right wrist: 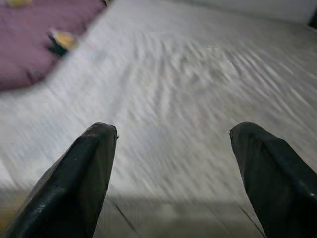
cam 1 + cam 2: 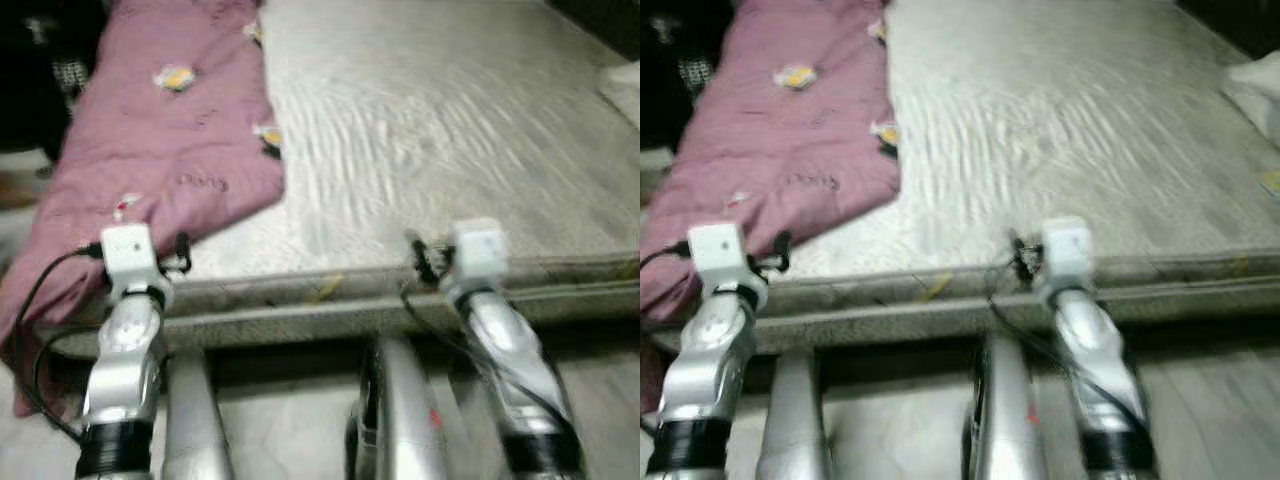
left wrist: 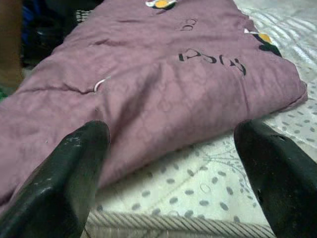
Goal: Clean up the room
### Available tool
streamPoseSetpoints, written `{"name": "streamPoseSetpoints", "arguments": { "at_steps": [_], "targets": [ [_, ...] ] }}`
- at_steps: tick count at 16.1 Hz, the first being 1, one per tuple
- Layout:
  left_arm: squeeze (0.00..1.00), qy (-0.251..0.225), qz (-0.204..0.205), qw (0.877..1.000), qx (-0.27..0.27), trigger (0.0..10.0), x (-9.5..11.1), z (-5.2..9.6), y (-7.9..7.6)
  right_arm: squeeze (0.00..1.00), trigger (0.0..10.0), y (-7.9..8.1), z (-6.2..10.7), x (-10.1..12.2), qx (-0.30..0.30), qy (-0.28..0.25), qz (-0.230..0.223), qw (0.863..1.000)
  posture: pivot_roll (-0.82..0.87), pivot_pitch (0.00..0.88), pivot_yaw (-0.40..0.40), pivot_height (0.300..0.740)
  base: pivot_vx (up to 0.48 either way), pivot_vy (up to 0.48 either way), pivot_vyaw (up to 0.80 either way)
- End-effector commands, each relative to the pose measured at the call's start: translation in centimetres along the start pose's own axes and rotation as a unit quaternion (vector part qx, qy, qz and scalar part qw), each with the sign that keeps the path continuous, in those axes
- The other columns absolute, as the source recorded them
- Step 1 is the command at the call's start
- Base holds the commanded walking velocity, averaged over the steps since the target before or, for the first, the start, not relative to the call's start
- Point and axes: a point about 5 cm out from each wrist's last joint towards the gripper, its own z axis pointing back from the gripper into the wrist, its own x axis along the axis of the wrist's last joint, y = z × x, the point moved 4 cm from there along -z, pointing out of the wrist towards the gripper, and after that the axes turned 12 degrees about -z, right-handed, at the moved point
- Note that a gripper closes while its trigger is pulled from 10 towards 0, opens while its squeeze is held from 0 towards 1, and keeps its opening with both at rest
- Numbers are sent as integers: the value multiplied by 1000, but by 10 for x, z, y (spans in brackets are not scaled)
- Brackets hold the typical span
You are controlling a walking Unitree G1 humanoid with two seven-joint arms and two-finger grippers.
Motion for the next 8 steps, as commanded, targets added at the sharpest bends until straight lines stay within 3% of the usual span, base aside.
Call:
{"name": "streamPoseSetpoints", "arguments": {
  "at_steps": [1, 3, 6, 8],
  "targets": [
    [0, 23, -1, 1000, -5, 10000, -12, 3, -4, 0, 10000, -9, 3, 5, -15, -4, 0, 1000, -30, 128, -71, 487, 0, 0, 0],
    [0, 19, -6, 1000, -18, 10000, -10, 1, -11, 0, 10000, -32, 19, 3, -42, 11, 5, 999, -45, 137, -80, 487, 0, 0, 0],
    [0, 25, -1, 999, -23, 10000, -16, -3, -20, 0, 10000, -42, 31, 3, -52, 19, 16, 998, -92, 140, -66, 487, 0, 0, -754],
    [0, 17, 0, 1000, -21, 10000, -10, -10, -24, 0, 10000, -49, 32, 2, -61, 27, 27, 997, -108, 151, -70, 487, 0, 0, 0]
  ]
}}
